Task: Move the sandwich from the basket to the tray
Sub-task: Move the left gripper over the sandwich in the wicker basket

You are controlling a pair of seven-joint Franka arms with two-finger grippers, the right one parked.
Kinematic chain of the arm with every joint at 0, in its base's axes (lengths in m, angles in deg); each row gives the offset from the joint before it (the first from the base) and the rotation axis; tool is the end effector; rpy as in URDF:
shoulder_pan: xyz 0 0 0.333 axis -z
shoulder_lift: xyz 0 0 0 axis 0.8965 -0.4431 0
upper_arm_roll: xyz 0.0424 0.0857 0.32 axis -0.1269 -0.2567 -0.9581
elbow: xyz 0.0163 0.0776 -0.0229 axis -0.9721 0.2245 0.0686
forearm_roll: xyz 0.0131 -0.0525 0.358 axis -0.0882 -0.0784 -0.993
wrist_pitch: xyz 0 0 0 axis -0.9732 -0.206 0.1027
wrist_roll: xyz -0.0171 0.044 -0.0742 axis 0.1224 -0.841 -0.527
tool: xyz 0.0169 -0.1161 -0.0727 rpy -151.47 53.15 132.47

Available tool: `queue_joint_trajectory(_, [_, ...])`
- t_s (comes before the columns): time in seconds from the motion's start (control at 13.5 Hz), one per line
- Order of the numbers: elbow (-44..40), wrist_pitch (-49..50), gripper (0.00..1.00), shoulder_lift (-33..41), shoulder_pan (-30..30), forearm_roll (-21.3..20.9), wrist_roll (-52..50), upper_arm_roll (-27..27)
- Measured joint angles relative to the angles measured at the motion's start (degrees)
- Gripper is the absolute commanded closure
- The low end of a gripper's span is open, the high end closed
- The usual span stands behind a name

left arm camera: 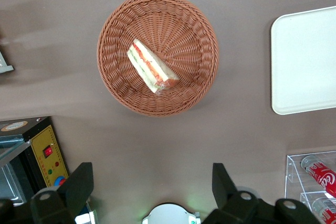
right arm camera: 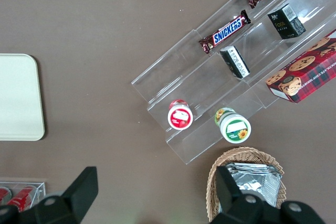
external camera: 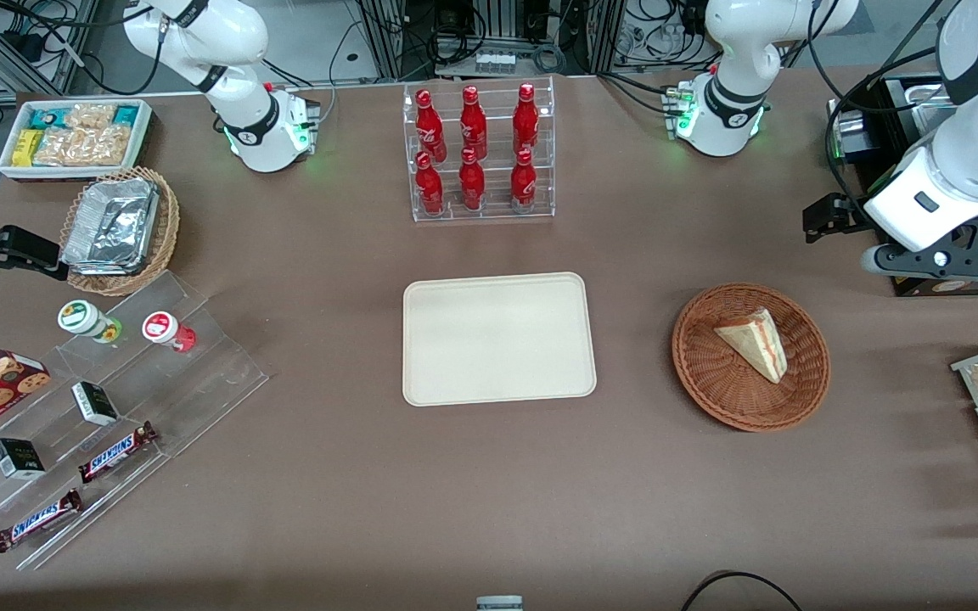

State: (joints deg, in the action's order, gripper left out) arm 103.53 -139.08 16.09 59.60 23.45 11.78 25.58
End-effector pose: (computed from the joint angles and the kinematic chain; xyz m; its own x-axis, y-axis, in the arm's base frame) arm 0.5038 -0.0632 0.5776 0.9814 -0.1120 -0.1559 -0.1175 -0.9927 -0.0267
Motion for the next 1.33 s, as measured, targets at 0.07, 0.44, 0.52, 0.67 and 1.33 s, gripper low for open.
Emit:
queue_joint_trajectory(0.07, [0.0,0.0,0.00,0.0,0.0,0.0,0.0,0.0])
queue_joint_trajectory(0.44, [0.3,-0.3,0.00,-0.2,0.0,0.0,-0.2,0.0])
queue_joint_trajectory(0.52, [1.0,-1.1,0.00,-0.3,0.0,0.0,-0.3,0.0])
queue_joint_trajectory(0.67, [3.1,-3.5,0.00,-0.3,0.0,0.0,-0.3,0.0])
queue_joint_trajectory(1.33, [18.0,-21.0,0.00,-0.8,0.0,0.0,-1.7,0.0])
